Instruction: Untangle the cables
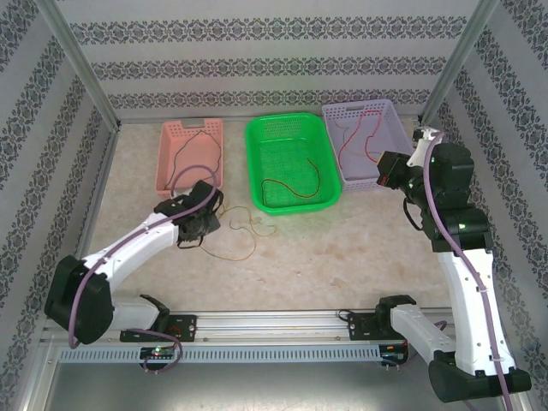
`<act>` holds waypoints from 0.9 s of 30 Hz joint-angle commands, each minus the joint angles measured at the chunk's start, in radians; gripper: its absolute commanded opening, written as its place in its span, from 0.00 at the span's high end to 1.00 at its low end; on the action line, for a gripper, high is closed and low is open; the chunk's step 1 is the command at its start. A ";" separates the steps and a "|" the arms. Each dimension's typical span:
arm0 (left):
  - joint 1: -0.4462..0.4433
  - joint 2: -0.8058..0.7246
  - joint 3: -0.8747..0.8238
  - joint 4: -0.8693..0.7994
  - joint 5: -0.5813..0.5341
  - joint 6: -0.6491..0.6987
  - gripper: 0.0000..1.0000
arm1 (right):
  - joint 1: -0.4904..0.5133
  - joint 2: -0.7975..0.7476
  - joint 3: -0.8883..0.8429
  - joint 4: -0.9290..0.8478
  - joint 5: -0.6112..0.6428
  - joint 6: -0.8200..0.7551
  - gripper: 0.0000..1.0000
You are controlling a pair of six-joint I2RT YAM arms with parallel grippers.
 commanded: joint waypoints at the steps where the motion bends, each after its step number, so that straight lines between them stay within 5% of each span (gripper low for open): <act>1: 0.011 -0.055 0.135 -0.036 0.029 -0.095 0.48 | 0.024 0.000 -0.048 0.093 -0.118 0.038 1.00; 9: -0.032 -0.030 0.316 0.249 0.231 -0.280 0.50 | 0.174 0.053 -0.088 0.154 -0.115 0.064 1.00; 17: -0.175 0.162 0.525 0.358 0.420 -0.056 0.43 | 0.334 0.141 -0.070 0.159 -0.077 0.072 1.00; 27: -0.192 0.183 0.562 0.067 0.264 0.150 0.45 | 0.396 0.177 -0.056 0.138 -0.096 0.093 1.00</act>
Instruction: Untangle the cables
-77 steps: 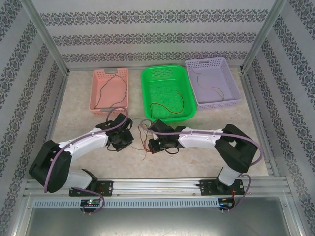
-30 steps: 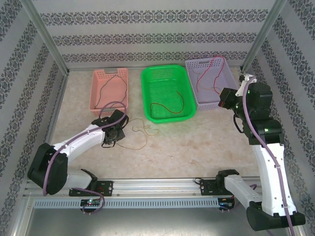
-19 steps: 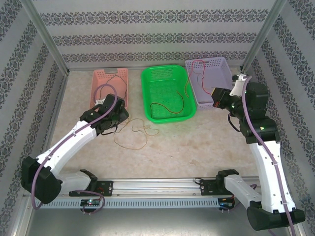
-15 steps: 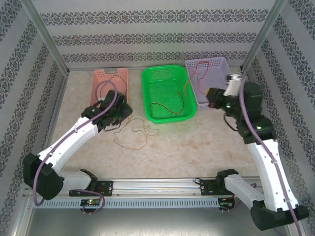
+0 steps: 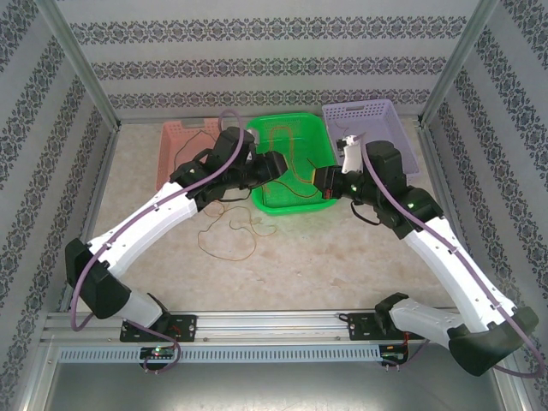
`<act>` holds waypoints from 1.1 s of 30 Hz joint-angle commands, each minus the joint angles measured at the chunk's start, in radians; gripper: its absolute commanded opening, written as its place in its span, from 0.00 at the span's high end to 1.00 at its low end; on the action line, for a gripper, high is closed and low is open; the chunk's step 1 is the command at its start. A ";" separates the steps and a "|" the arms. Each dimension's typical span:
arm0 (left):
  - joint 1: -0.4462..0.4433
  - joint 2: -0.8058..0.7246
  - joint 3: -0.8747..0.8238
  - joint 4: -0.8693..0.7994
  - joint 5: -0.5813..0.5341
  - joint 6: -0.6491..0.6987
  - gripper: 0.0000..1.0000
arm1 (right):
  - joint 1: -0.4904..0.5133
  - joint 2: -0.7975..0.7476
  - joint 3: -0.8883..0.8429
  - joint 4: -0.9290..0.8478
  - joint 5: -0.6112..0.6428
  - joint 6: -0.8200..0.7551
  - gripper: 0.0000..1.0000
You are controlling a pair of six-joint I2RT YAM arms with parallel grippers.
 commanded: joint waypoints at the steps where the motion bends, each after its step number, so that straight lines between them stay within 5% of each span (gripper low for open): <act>1: -0.001 -0.038 0.004 -0.099 -0.076 0.083 0.45 | 0.011 0.006 0.015 0.015 -0.009 0.021 1.00; 9: -0.001 -0.028 -0.013 -0.236 -0.141 0.103 0.41 | 0.013 0.014 0.022 0.011 -0.033 0.025 1.00; 16: -0.001 0.004 -0.054 -0.121 -0.069 0.097 0.41 | 0.015 0.016 0.028 0.011 -0.050 0.035 1.00; 22: -0.001 0.039 -0.075 -0.099 -0.027 0.112 0.63 | 0.014 0.012 0.033 0.005 -0.045 0.036 1.00; 26: -0.002 0.016 -0.123 -0.087 -0.067 0.168 1.00 | -0.003 0.012 0.061 -0.031 0.009 0.023 1.00; 33: -0.028 -0.079 -0.295 -0.017 0.009 0.364 1.00 | -0.200 0.050 0.126 -0.013 0.015 0.062 1.00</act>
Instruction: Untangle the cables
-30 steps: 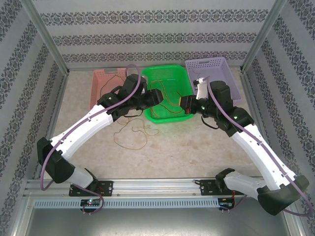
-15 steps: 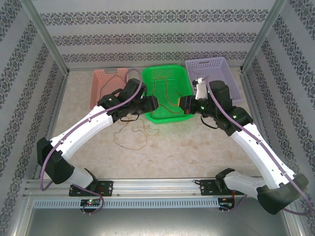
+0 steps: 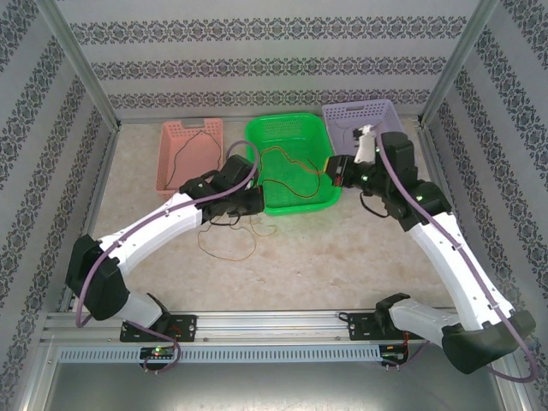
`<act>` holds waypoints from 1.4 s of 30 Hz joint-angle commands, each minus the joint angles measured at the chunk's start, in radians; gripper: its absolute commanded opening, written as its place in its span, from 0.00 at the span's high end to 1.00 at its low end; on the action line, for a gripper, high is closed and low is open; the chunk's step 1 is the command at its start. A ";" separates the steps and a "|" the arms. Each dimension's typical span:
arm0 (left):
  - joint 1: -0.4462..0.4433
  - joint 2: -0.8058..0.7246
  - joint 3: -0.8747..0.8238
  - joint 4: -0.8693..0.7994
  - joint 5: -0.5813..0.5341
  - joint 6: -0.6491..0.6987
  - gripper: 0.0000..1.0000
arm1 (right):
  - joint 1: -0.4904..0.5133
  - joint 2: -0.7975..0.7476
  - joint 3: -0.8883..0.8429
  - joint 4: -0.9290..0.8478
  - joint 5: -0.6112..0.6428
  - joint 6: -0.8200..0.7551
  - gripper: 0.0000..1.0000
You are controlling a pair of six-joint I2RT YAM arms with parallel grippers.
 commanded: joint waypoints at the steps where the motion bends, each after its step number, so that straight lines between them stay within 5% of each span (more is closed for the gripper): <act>1: -0.037 -0.060 -0.052 0.045 0.058 0.178 1.00 | -0.075 0.043 0.080 0.021 0.005 0.009 1.00; 9: -0.164 -0.139 -0.173 0.002 0.098 0.392 1.00 | -0.216 0.221 0.262 0.024 0.124 -0.083 1.00; 19: -0.388 -0.176 -0.236 -0.018 -0.014 0.544 1.00 | -0.361 0.470 0.514 0.016 0.071 0.010 1.00; 30: -0.428 -0.091 -0.090 -0.033 -0.228 0.503 1.00 | -0.316 0.509 0.564 -0.002 -0.072 -0.001 1.00; 31: -0.424 -0.074 -0.069 -0.042 -0.252 0.489 0.93 | -0.305 0.497 0.560 -0.007 -0.062 -0.011 1.00; 33: -0.412 -0.041 -0.010 -0.072 -0.297 0.464 0.64 | -0.290 0.467 0.545 -0.007 -0.042 -0.017 1.00; 42: -0.367 -0.173 0.137 -0.085 -0.466 0.437 0.30 | -0.279 0.420 0.613 -0.049 -0.011 -0.025 1.00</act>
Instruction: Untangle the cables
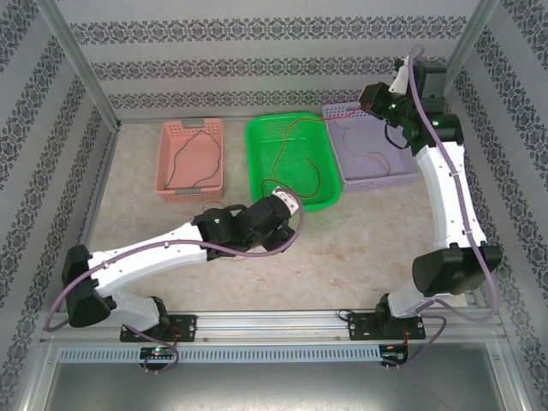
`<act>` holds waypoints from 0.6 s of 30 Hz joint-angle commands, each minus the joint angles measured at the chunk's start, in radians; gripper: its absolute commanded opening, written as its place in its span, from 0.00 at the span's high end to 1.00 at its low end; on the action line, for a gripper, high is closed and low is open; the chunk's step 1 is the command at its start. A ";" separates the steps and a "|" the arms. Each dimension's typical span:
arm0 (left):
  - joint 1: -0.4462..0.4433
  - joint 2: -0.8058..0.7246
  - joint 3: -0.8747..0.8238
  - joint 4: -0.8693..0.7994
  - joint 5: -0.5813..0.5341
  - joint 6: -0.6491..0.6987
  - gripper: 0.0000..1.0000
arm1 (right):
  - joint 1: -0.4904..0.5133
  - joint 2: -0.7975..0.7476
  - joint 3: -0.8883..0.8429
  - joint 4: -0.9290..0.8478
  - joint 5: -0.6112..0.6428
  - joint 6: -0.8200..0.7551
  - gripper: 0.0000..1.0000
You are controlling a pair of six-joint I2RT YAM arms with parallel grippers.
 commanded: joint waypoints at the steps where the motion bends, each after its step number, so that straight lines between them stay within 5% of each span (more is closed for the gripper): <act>1: 0.052 -0.108 0.085 -0.020 -0.079 -0.058 0.26 | 0.016 -0.038 0.040 -0.001 0.043 -0.016 1.00; 5: 0.212 -0.130 0.184 0.013 0.034 -0.341 0.23 | 0.047 -0.086 -0.027 0.054 0.114 0.042 1.00; 9: 0.379 -0.108 0.180 0.149 0.208 -0.847 0.26 | 0.106 -0.158 -0.156 0.173 0.194 0.101 1.00; 12: 0.403 -0.062 0.156 0.288 0.222 -1.104 0.28 | 0.136 -0.197 -0.247 0.268 0.198 0.145 1.00; 18: 0.428 0.162 0.378 0.201 0.375 -1.375 0.29 | 0.200 -0.245 -0.341 0.325 0.193 0.156 1.00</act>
